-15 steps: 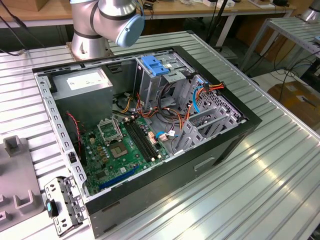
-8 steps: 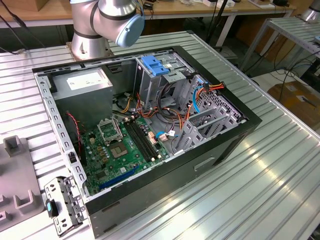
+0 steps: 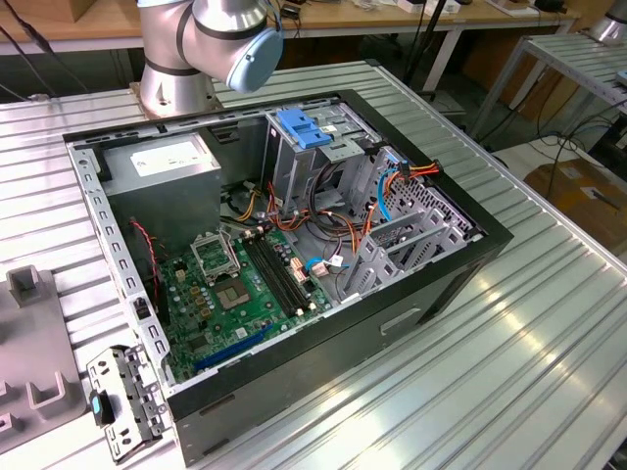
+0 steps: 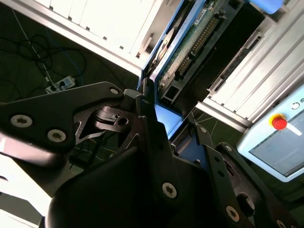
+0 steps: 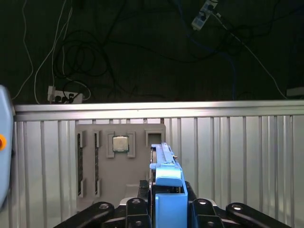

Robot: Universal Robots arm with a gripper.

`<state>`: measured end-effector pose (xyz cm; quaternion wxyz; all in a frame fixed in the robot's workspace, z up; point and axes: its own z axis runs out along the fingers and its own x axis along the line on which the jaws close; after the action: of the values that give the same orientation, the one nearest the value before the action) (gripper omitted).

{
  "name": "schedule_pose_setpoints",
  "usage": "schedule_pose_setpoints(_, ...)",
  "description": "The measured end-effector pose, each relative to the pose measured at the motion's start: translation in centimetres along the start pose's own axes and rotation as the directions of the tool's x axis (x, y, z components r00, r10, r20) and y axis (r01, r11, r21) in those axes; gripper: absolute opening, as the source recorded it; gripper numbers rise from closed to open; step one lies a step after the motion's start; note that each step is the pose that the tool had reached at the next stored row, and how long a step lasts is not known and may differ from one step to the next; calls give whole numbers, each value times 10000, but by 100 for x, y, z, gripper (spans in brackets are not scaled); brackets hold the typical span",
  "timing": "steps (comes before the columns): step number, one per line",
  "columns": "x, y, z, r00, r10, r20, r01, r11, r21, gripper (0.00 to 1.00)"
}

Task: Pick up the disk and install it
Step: 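Pick up the disk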

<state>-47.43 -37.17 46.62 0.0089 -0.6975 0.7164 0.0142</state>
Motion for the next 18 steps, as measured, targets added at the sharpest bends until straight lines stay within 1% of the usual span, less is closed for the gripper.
schedule_pose_setpoints(1,0,0,-9,10000,0,1,0,10000,1,37)
schedule_pose_setpoints(3,-2,0,-62,10000,0,1,0,10000,0,37)
schedule_pose_setpoints(4,-2,1,-78,10000,0,0,0,10000,0,37)
schedule_pose_setpoints(12,-3,1,-92,10000,0,0,0,10000,-2,37)
schedule_pose_setpoints(18,-6,1,-190,10000,0,-1,0,10000,-2,37)
